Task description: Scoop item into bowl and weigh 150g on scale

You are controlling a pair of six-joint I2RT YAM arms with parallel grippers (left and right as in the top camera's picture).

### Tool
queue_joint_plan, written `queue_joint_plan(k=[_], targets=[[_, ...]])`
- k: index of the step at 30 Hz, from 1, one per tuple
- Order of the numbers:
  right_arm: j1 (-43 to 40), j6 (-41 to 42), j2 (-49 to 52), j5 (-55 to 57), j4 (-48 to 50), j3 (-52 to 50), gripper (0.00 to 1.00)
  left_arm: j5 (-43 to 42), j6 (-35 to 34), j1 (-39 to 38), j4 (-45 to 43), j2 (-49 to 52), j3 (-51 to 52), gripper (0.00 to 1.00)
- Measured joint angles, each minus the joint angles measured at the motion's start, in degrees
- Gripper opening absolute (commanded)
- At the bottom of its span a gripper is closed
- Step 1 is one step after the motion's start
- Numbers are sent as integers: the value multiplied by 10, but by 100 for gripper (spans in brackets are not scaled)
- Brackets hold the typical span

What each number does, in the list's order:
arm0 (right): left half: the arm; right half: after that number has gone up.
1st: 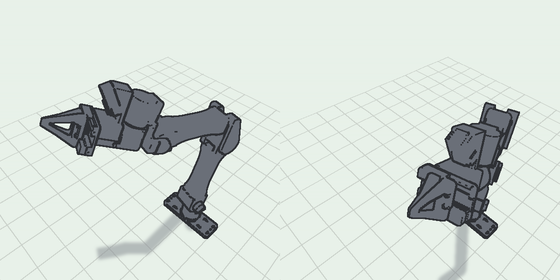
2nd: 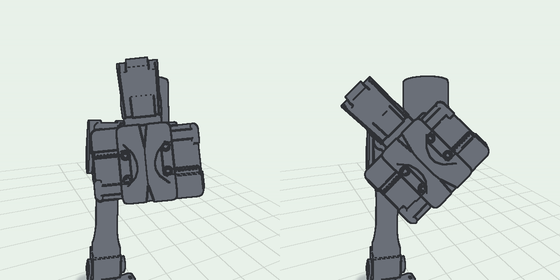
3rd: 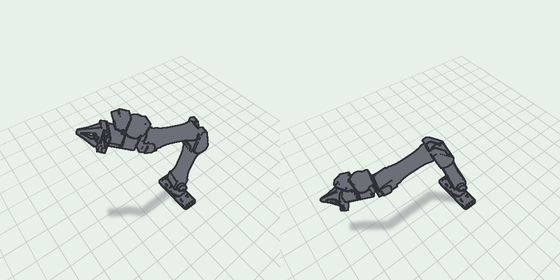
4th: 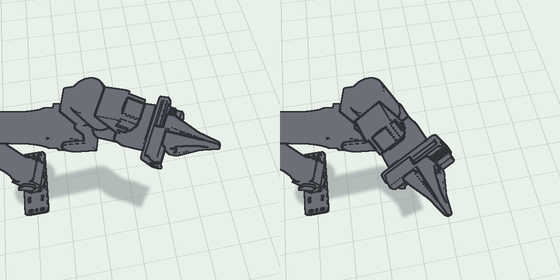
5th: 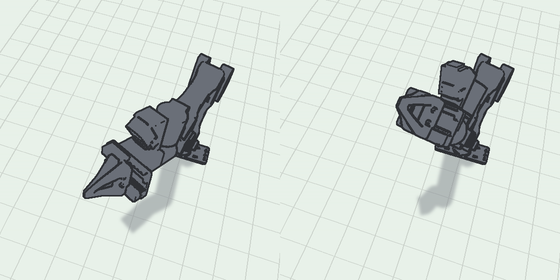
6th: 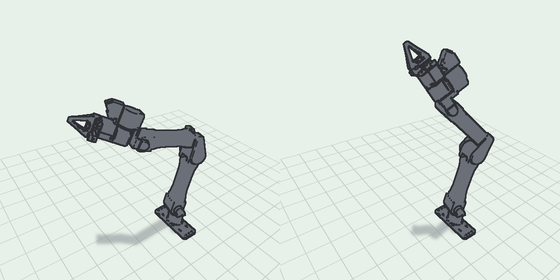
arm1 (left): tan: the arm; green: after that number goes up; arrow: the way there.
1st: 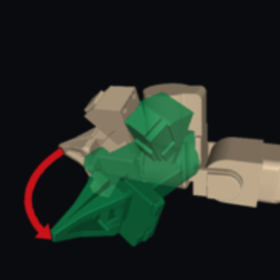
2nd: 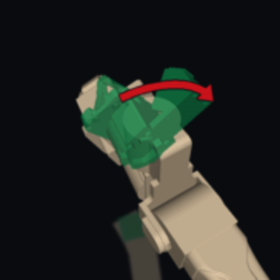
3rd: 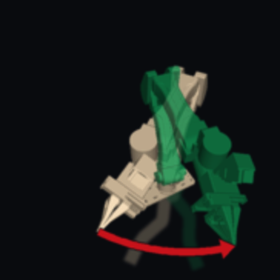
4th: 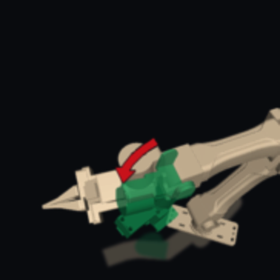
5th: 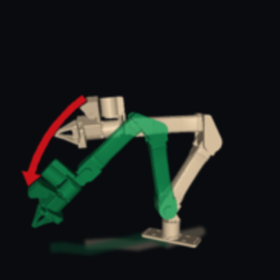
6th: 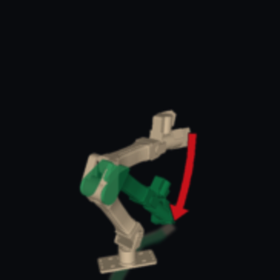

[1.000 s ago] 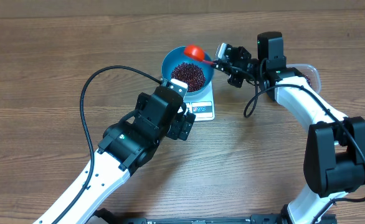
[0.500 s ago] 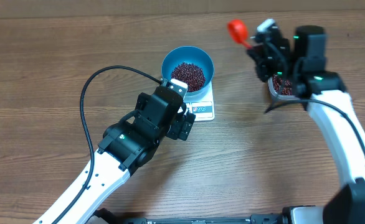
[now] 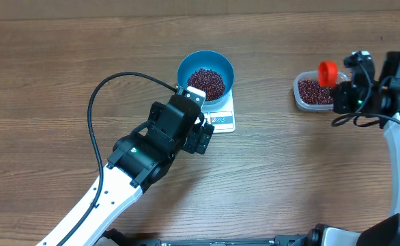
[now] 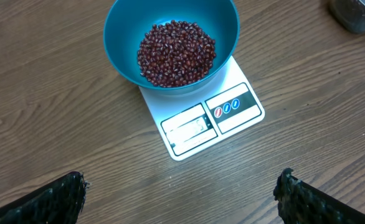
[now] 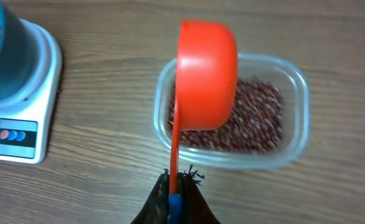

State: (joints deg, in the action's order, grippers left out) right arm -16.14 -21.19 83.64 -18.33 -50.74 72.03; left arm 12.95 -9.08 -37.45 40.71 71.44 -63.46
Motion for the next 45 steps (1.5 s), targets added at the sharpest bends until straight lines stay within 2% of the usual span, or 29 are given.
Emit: queue_joint_plan(k=[18,20,21,22,27,45], targets=[[-11,2,104,8,39,0,4,0,0,0,0,0,0,99],[-11,2,107,8,43,0,4,0,0,0,0,0,0,100],[-11,2,108,8,46,0,10,0,0,0,0,0,0,99],[-11,2,108,8,47,0,12,0,0,0,0,0,0,100],[-11,2,108,8,52,0,14,0,0,0,0,0,0,100],[-11,2,108,8,75,0,15,0,0,0,0,0,0,99]])
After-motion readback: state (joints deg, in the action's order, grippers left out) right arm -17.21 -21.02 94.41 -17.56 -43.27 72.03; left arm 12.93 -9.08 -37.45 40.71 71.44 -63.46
